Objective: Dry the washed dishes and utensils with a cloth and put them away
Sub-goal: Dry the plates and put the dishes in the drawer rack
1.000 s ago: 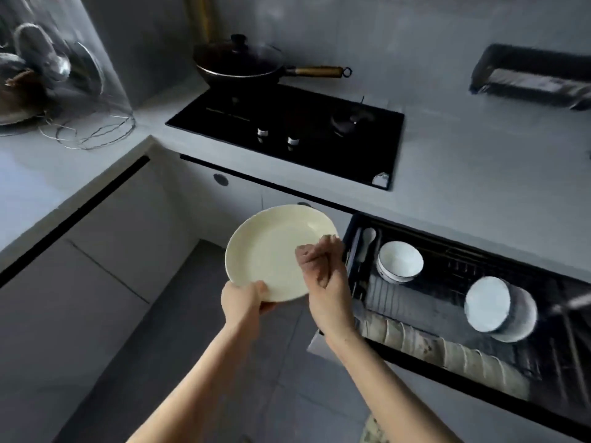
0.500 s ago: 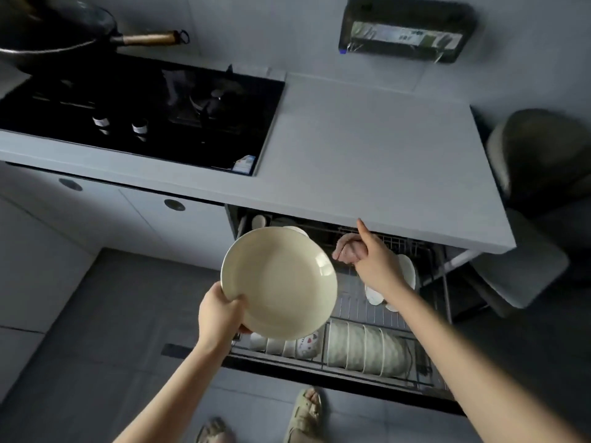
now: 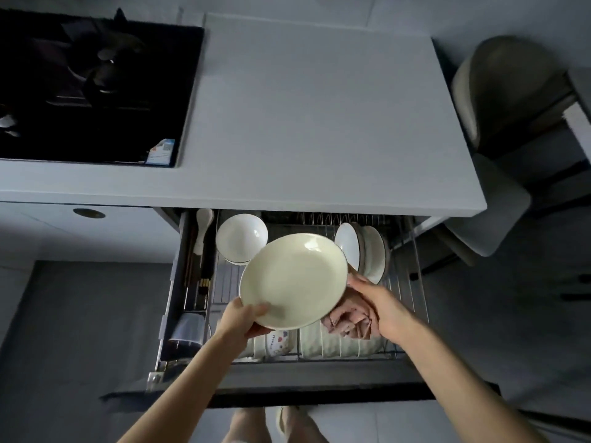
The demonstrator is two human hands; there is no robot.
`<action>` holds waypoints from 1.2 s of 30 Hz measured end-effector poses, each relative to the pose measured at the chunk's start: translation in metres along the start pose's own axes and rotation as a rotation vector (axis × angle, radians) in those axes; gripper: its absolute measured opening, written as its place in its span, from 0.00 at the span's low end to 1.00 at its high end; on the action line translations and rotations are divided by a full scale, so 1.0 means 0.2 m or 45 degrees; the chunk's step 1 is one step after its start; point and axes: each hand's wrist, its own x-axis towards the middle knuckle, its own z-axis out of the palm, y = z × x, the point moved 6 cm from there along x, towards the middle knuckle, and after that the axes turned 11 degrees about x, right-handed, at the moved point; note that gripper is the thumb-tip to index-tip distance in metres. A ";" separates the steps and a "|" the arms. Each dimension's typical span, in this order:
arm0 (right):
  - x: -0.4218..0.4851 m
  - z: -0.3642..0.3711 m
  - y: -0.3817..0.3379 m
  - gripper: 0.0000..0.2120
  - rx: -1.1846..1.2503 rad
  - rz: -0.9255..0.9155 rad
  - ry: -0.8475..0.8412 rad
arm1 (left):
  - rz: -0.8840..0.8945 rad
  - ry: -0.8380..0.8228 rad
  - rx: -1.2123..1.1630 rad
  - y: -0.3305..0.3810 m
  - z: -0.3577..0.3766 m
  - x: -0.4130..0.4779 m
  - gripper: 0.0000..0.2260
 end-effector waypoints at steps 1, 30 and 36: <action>0.01 -0.02 -0.01 0.20 0.020 -0.012 0.062 | -0.018 -0.072 0.030 0.01 0.03 0.03 0.11; 0.27 -0.45 -0.31 0.09 -0.765 -0.178 0.922 | 1.198 -0.185 1.389 0.17 0.78 0.23 0.14; 0.28 -0.45 -0.33 0.40 -0.717 -0.280 0.775 | 0.897 0.004 0.990 0.23 0.73 0.30 0.18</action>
